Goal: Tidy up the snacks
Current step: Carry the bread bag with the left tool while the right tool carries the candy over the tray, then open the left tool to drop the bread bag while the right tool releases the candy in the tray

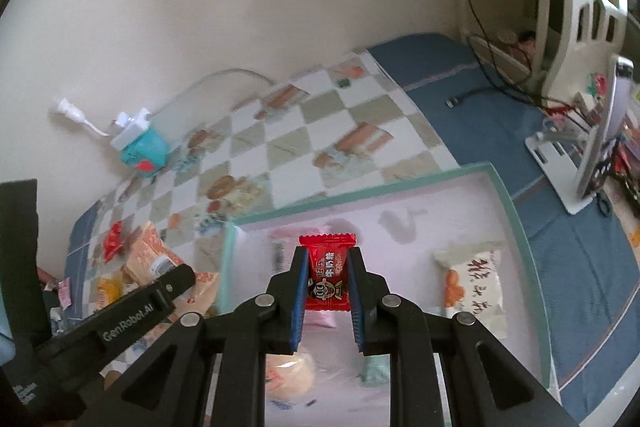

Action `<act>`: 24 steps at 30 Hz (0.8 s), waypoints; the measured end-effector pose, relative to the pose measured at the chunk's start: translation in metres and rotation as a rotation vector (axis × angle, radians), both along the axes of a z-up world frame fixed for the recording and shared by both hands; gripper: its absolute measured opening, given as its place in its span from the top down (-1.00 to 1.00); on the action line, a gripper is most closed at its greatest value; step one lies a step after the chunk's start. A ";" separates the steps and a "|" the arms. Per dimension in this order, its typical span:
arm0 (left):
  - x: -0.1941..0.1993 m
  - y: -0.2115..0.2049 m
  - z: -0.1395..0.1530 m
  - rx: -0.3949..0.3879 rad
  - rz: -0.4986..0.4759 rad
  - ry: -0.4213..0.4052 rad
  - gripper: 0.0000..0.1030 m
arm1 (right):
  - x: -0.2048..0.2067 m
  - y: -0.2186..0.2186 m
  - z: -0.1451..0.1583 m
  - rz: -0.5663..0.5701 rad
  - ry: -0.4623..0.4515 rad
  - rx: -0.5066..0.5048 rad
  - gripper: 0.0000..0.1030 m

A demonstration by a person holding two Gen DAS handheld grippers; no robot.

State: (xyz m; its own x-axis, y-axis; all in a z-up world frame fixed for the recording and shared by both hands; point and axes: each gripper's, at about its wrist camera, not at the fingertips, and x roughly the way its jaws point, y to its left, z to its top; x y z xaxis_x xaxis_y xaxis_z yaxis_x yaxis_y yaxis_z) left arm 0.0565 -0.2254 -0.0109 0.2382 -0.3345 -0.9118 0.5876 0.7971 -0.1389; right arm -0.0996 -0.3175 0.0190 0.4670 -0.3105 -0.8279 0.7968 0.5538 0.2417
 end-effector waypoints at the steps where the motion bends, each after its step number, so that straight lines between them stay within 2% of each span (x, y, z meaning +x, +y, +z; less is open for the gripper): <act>1: -0.002 -0.006 -0.004 0.009 -0.008 -0.004 0.04 | -0.002 -0.004 -0.005 -0.008 0.005 0.011 0.61; 6: -0.010 -0.025 -0.018 0.029 -0.047 -0.008 0.04 | -0.010 -0.014 -0.021 -0.041 0.062 0.001 0.61; 10: -0.015 -0.035 -0.026 0.045 -0.071 -0.014 0.04 | -0.022 -0.026 -0.030 -0.073 0.046 0.036 0.61; 13: -0.018 -0.041 -0.029 0.046 -0.087 -0.021 0.04 | -0.026 -0.030 -0.034 -0.095 0.069 0.028 0.61; 24: -0.037 -0.058 -0.031 0.024 -0.166 -0.001 0.04 | -0.031 -0.035 -0.037 -0.111 0.066 0.036 0.61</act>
State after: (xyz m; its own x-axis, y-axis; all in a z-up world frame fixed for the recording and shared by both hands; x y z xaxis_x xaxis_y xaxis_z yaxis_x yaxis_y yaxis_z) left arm 0.0195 -0.2835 -0.0419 0.1828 -0.3477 -0.9196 0.7114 0.6924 -0.1204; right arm -0.1302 -0.3521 -0.0178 0.3757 -0.3268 -0.8672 0.8674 0.4535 0.2049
